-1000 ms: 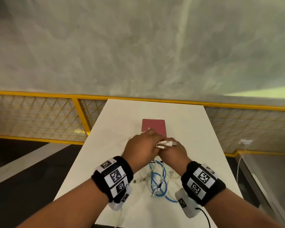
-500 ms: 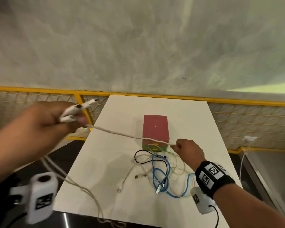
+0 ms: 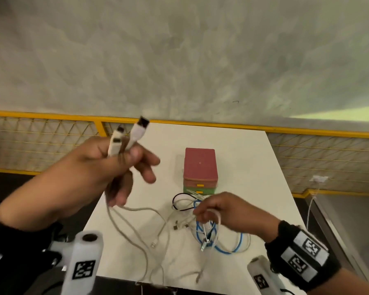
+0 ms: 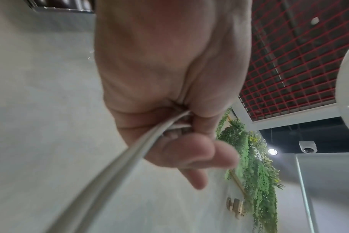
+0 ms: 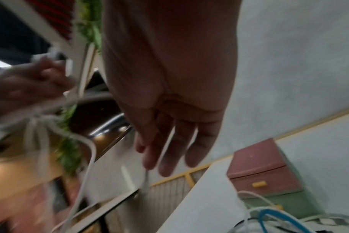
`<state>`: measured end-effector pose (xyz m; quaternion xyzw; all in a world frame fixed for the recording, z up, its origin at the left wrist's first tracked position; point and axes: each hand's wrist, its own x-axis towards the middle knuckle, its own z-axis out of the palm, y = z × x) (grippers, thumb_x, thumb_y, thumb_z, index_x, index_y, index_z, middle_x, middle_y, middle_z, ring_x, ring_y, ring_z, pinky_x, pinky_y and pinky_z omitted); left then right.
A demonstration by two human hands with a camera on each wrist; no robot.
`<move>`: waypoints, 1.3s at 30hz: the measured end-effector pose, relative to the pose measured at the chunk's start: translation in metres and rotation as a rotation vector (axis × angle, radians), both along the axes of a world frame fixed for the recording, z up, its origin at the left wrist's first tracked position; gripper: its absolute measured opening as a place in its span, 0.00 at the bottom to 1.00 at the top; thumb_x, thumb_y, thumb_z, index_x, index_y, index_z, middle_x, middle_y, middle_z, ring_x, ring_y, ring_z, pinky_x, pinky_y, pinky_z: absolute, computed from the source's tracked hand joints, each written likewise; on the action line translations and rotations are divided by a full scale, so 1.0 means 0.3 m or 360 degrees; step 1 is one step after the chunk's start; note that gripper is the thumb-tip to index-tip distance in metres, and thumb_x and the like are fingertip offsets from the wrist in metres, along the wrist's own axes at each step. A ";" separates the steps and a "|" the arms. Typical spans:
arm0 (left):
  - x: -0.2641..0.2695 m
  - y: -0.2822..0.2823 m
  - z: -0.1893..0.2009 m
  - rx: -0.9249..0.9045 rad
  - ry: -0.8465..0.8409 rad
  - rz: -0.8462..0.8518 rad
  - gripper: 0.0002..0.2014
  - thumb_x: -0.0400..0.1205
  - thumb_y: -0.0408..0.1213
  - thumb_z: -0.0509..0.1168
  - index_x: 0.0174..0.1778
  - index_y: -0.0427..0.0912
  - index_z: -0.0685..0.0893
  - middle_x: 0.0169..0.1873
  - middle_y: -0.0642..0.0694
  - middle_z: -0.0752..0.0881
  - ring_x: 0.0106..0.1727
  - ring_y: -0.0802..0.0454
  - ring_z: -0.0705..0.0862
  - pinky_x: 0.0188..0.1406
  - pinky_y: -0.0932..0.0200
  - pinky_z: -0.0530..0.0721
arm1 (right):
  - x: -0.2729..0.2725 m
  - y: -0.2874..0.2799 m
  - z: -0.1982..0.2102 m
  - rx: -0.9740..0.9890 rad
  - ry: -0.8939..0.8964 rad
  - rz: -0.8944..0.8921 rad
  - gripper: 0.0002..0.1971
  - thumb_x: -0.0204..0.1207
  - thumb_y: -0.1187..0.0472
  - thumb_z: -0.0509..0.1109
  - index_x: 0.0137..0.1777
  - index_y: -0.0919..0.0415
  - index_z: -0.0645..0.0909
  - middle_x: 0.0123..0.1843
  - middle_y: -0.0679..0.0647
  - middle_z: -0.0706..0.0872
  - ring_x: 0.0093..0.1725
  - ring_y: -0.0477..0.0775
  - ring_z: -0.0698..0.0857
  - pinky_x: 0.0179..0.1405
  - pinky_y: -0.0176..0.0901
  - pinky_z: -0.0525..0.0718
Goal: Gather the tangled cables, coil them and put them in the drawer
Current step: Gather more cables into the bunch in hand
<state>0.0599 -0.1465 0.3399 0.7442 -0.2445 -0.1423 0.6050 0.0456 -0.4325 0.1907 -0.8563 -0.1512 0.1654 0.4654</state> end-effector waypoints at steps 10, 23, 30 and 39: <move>0.029 -0.109 0.050 -0.0283 0.0246 0.0043 0.17 0.82 0.49 0.62 0.41 0.43 0.92 0.40 0.34 0.92 0.21 0.44 0.86 0.16 0.55 0.85 | -0.119 0.052 -0.124 -0.0784 0.0440 0.0969 0.26 0.74 0.71 0.58 0.65 0.50 0.85 0.65 0.47 0.88 0.55 0.37 0.81 0.58 0.31 0.76; 0.050 -0.175 -0.026 -0.0265 0.0229 -0.0066 0.20 0.81 0.49 0.57 0.43 0.44 0.93 0.40 0.36 0.93 0.37 0.40 0.93 0.40 0.44 0.91 | 0.029 -0.078 -0.451 -0.1625 -0.0507 0.0261 0.14 0.61 0.68 0.71 0.44 0.50 0.87 0.45 0.52 0.85 0.45 0.61 0.84 0.31 0.50 0.79; 0.068 -0.199 -0.084 -0.0229 0.0249 -0.0089 0.19 0.82 0.49 0.57 0.43 0.46 0.93 0.41 0.38 0.93 0.41 0.40 0.93 0.42 0.46 0.91 | 0.050 -0.087 -0.505 -0.1782 -0.0723 0.0165 0.16 0.44 0.69 0.79 0.31 0.52 0.83 0.30 0.49 0.83 0.32 0.59 0.82 0.28 0.50 0.76; 0.129 -0.232 -0.142 -0.0207 0.0286 0.0024 0.18 0.82 0.51 0.60 0.46 0.43 0.91 0.44 0.37 0.93 0.52 0.36 0.92 0.51 0.40 0.88 | 0.170 -0.151 -0.113 -0.0374 -0.0477 -0.0281 0.07 0.72 0.69 0.74 0.45 0.58 0.89 0.41 0.44 0.87 0.41 0.42 0.84 0.44 0.31 0.79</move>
